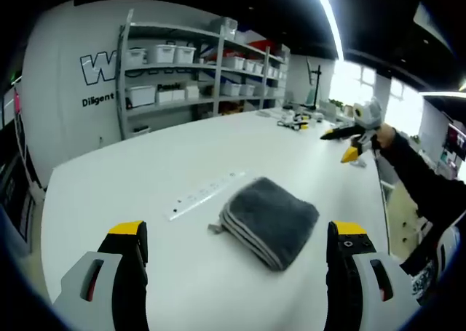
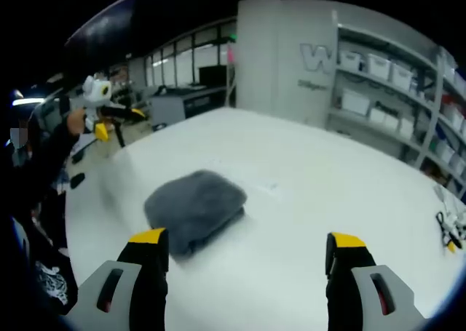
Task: Open the folded towel by lifting each exposed corner and separating the folded layers until the towel lies flat within the target outline without major curled edges
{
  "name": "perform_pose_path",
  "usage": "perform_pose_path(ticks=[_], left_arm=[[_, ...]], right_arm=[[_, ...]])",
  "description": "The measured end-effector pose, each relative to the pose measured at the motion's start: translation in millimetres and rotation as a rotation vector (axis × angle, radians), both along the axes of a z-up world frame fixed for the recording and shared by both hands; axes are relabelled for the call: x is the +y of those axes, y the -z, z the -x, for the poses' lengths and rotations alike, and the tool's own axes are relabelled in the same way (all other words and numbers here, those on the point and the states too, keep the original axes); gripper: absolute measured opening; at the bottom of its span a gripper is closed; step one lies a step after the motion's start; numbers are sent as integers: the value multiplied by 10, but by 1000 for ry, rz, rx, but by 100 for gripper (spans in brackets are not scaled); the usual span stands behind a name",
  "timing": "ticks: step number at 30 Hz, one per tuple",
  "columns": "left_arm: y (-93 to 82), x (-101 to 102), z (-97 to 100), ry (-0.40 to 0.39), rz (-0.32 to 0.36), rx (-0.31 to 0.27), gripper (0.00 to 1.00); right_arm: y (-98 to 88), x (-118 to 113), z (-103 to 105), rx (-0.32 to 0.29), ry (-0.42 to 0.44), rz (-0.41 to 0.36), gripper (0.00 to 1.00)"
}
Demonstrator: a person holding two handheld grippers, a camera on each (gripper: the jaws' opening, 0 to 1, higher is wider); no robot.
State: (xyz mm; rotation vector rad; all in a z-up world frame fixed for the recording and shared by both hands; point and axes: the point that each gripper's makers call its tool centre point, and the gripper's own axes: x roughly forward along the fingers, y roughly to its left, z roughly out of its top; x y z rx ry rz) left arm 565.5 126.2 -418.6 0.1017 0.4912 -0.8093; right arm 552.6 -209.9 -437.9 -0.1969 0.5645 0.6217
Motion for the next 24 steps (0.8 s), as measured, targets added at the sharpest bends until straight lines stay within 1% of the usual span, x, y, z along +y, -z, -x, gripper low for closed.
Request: perform_pose_path(ticks=[4, 9, 12, 16, 18, 21, 23, 24], left_arm=[[19, 53, 70, 11, -3, 0, 99], [-65, 268, 191, 10, 2, -12, 99], [-126, 419, 271, -12, 16, -22, 99], [-168, 596, 308, -53, 26, -27, 99], [-165, 609, 363, -66, 28, -25, 99], [-184, 571, 363, -67, 30, -27, 99], [-172, 533, 333, -69, 32, -25, 99], [-151, 513, 321, -70, 30, -23, 99]], right_arm=[[-44, 48, 69, -9, 23, -15, 90], [-108, 194, 199, -26, 30, -14, 90], [-155, 295, 200, -33, 21, -10, 90], [-203, 432, 223, -51, 1, -18, 90], [-177, 448, 230, -54, -8, -18, 90], [-98, 418, 250, -52, -6, -30, 90], [-42, 403, 254, -36, -8, -38, 90], [4, 380, 243, -26, -9, -28, 90]])
